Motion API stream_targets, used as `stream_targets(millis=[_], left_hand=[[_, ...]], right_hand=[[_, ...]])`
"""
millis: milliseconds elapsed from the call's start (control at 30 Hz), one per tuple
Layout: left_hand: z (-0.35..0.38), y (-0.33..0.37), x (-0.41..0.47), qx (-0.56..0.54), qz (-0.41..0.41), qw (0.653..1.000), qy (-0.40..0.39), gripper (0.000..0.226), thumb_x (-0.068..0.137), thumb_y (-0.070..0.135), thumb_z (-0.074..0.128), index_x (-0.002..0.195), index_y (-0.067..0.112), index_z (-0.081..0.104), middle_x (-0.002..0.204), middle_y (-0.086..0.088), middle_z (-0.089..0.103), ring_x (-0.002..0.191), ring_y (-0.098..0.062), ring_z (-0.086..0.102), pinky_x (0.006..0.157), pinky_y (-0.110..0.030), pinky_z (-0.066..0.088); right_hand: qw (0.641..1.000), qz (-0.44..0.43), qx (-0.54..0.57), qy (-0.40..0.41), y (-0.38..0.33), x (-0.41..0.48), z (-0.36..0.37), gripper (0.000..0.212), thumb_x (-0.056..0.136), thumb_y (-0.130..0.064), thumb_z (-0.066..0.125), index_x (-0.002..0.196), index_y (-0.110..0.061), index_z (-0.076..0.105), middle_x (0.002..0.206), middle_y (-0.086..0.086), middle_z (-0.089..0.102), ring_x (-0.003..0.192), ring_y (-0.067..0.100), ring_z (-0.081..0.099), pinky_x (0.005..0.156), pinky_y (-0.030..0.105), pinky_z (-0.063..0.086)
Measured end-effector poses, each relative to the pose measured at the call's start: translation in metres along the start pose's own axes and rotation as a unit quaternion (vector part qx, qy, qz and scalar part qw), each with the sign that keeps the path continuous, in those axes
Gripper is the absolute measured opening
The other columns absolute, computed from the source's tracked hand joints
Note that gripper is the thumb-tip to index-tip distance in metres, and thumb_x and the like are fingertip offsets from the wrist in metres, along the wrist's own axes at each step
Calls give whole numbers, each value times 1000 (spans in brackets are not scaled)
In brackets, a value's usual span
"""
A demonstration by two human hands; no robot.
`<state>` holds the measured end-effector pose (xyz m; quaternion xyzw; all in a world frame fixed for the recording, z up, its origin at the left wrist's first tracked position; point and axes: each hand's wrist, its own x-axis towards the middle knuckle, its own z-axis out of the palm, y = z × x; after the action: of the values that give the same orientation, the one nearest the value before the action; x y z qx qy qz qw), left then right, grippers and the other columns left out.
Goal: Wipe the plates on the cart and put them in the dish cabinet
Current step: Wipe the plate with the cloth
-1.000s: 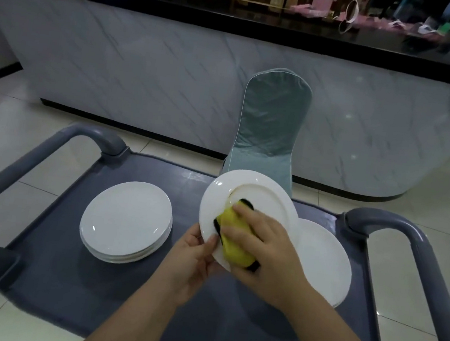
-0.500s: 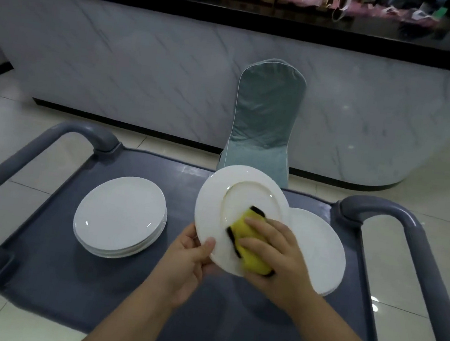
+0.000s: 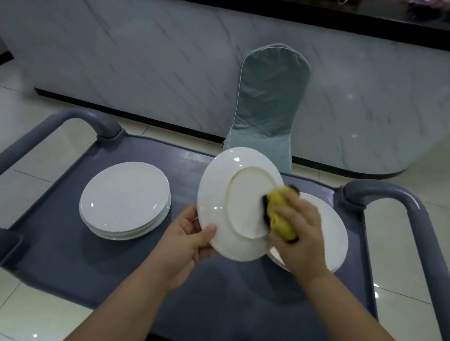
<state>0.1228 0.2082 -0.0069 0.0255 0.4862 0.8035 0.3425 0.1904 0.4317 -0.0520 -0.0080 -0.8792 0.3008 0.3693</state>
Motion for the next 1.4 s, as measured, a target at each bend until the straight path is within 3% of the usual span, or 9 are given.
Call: stream_targets(millis=[100,267,400,500,700,933,1167,1300,1400], left_hand=[[9,-3,-4,12,3,1000,-10,35,75,5,61,110,12,58,96,-5,73,87,-19,70,69,-37,61],[-8,5,-8,-21,14,1000,11,39,80,6,61,118,12,57,111,-11,70,98,-25,68,76,-40,60],[-6,-8,-14,5,-4,1000,10,39,79,0,69,114,11,57,104,-9,71,92,-20,69,70,-35,60],[0,-13,-15,42,-4,999,4,39,75,5,68,112,11,57,102,-9,71,90,-21,68,67,-35,59],[-11,-3,-15,-1,16,1000,24,37,81,7,57,118,13,57,110,-10,70,96,-25,69,75,-39,60],[-2,-11,-18,140,4,990,-13,32,85,2,65,115,9,58,103,-10,71,92,-23,69,73,-42,59],[1,-8,-10,161,21,987,11,41,77,5,68,115,16,60,104,-10,72,97,-30,69,73,-46,58],[6,-9,-10,177,18,984,-14,38,77,11,66,113,9,58,105,-13,71,96,-29,68,76,-48,58],[8,-5,-7,135,14,991,-6,42,76,7,70,116,11,58,105,-13,71,95,-28,68,72,-44,58]], right_hand=[[996,60,7,61,-29,36,14,34,79,-28,66,107,-9,72,133,8,57,114,29,54,103,44,40],[977,-180,10,-115,-41,1,12,25,85,-29,70,107,-15,69,135,9,57,118,34,52,104,44,40],[999,-2,4,-32,-5,9,-4,31,78,-29,67,107,-18,68,131,-1,55,108,36,55,95,53,43],[998,52,15,25,-37,37,15,36,75,-29,63,105,-10,72,128,-4,54,109,28,54,103,37,39],[973,-192,54,-116,-45,-16,12,23,82,-22,72,103,-14,69,134,8,56,121,25,49,104,41,39],[963,225,123,87,-7,48,-2,30,75,-31,63,104,-24,66,126,-1,59,117,16,54,105,45,41],[969,-201,37,-140,-69,46,23,25,78,-26,70,98,-11,75,129,10,62,110,33,56,101,40,40],[993,95,71,-23,-38,86,5,37,76,-27,66,110,-12,71,128,3,61,111,18,55,103,41,42],[996,-21,44,-72,-57,68,12,32,77,-29,65,104,-14,73,130,6,61,112,25,55,104,34,38]])
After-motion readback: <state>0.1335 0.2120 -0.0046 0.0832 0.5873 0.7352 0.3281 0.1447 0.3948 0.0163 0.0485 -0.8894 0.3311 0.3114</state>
